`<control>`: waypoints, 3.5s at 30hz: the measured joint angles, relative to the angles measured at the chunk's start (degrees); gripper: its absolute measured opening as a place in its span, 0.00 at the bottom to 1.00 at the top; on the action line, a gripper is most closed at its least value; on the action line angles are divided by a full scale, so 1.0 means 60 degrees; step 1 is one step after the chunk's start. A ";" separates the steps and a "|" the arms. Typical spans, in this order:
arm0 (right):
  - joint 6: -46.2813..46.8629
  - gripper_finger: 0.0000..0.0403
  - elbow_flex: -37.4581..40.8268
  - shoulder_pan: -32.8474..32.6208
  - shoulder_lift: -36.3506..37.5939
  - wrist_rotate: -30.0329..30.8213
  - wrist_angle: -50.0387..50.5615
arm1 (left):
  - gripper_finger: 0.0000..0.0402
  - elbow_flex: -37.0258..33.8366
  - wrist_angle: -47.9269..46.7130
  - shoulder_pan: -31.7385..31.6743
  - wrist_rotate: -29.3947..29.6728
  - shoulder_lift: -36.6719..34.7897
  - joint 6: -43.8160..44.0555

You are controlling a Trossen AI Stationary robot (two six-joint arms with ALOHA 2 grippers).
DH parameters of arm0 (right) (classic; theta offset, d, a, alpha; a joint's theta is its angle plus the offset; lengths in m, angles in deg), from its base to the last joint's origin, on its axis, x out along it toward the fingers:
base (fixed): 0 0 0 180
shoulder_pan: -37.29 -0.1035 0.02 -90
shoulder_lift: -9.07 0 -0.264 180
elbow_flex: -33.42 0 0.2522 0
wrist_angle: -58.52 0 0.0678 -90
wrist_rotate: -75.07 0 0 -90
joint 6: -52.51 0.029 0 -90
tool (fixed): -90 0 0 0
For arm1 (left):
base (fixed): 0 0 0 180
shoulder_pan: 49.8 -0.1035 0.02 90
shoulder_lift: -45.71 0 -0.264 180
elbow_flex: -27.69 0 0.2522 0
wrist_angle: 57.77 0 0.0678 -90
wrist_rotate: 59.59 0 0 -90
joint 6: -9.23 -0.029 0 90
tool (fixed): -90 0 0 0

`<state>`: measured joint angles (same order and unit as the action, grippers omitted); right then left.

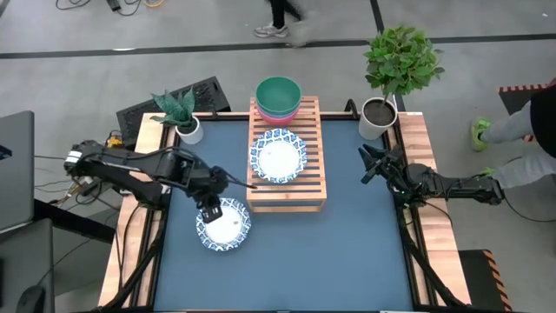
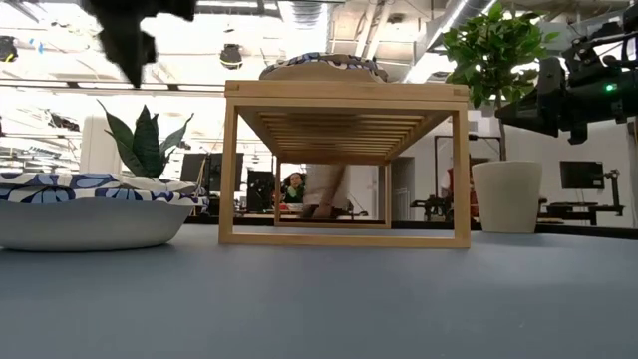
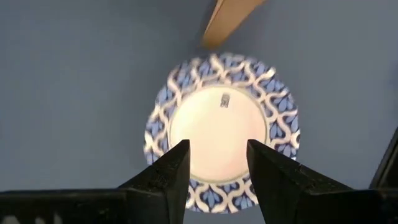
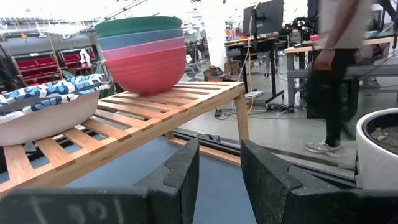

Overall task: Place and stack bowls onto a shelf
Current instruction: Stack the white patterned bowl on the white patterned bowl, then stack the white patterned bowl on the the white patterned bowl

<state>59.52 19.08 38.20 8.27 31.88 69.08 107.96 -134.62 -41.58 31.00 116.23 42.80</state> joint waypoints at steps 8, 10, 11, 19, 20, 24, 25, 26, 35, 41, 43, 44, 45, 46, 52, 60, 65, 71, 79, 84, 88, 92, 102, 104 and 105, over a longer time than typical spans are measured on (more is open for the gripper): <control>0.0004 0.36 0.0000 0.0000 0.0003 0.0000 0.0003 | 0.35 -0.2347 0.0102 0.0257 -0.0053 -0.1216 0.3995; 0.0004 0.36 0.0000 0.0000 0.0003 0.0000 -0.0004 | 0.35 -0.2741 0.0131 0.0291 -0.0056 -0.1317 0.5293; 0.0007 0.36 0.0000 0.0000 0.0003 0.0000 -0.0008 | 0.35 -0.2892 0.0131 0.0342 -0.0053 -0.1333 0.5868; 0.0015 0.36 0.0004 0.0000 0.0003 0.0000 -0.0030 | 0.35 -0.3609 0.0337 0.0805 0.0092 -0.1262 0.7895; 0.0015 0.36 0.0004 0.0000 0.0002 0.0000 -0.0033 | 0.35 -0.3683 0.0471 0.0836 0.0115 -0.1267 0.7983; 0.0074 0.36 0.0004 0.0000 0.0000 0.0000 -0.0034 | 0.35 -0.3963 0.1059 0.0890 0.0137 -0.1265 0.7912; 0.0076 0.36 0.0004 0.0000 0.0003 0.0000 -0.0033 | 0.35 -0.4050 0.1240 0.0890 0.0135 -0.1260 0.7856; 0.0077 0.36 0.0004 0.0000 -0.0001 0.0000 -0.0033 | 0.35 -0.4127 0.1416 0.0886 0.0143 -0.1256 0.7850; 0.0080 0.36 0.0004 0.0000 0.0002 0.0000 -0.0034 | 0.35 -0.4411 0.1621 0.0886 -0.0001 -0.1256 0.7862; 0.0087 0.36 0.0004 0.0000 0.0001 0.0000 -0.0037 | 0.35 -0.4718 0.2335 0.0886 -0.0448 -0.1256 0.8013; 0.0093 0.36 0.0004 0.0000 0.0001 0.0000 -0.0037 | 0.35 -0.4718 0.2387 0.0886 -0.0490 -0.1256 0.7983; 0.0106 0.36 0.0004 0.0000 0.0002 0.0000 -0.0037 | 0.35 -0.4718 0.2403 0.0886 -0.0490 -0.1256 0.7958; 0.0106 0.36 0.0004 0.0000 0.0003 0.0000 -0.0037 | 0.35 -0.4718 0.2398 0.0886 -0.0486 -0.1256 0.7955; 0.0106 0.36 0.0004 0.0000 0.0003 0.0000 -0.0037 | 0.35 -0.4718 0.2398 0.0886 -0.0482 -0.1256 0.7949; 0.0103 0.36 0.0004 0.0000 0.0002 0.0000 -0.0037 | 0.35 -0.4718 0.2073 0.0842 -0.0470 -0.1256 0.7882; 0.0102 0.36 0.0004 0.0000 0.0000 0.0001 -0.0037 | 0.35 -0.4718 0.2054 0.0773 -0.0456 -0.1256 0.8052; 0.0102 0.36 0.0004 0.0000 0.0003 0.0004 -0.0037 | 0.35 -0.4718 0.2105 0.0773 -0.0482 -0.1256 0.8000; 0.0098 0.36 0.0004 0.0000 0.0003 0.0004 -0.0039 | 0.35 -0.4718 0.2142 0.0773 -0.0530 -0.1256 0.7919; 0.0098 0.36 0.0004 0.0000 0.0002 0.0004 -0.0038 | 0.35 -0.4718 0.2185 0.0773 -0.0526 -0.1256 0.7846; 0.0098 0.36 0.0004 0.0000 0.0001 0.0004 -0.0039 | 0.27 -0.4718 0.2142 0.0773 -0.0490 -0.1256 0.7853; 0.0096 0.36 0.0004 0.0000 -0.0001 0.0004 -0.0041 | 0.15 -0.4718 0.2092 0.0773 -0.0453 -0.1256 0.7690; 0.0095 0.36 0.0004 0.0000 0.0003 0.0004 -0.0041 | 0.05 -0.4718 0.2094 0.0773 -0.0318 -0.1256 0.7618; 0.0080 0.36 0.0004 0.0000 0.0003 0.0004 -0.0040 | 0.00 -0.4569 0.1957 0.0699 -0.0273 -0.1440 0.7759; 0.0080 0.36 0.0004 0.0003 0.0000 0.0004 -0.0037 | 0.00 -0.4332 0.1736 0.0758 -0.0299 -0.1517 0.7912; 0.0080 0.36 0.0004 0.0004 -0.0001 0.0004 -0.0037 | 0.00 -0.4218 0.1654 0.0817 -0.0305 -0.1548 0.7995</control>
<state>60.00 19.10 38.22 8.27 31.90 68.86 82.65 -124.70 -36.68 29.17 106.94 90.77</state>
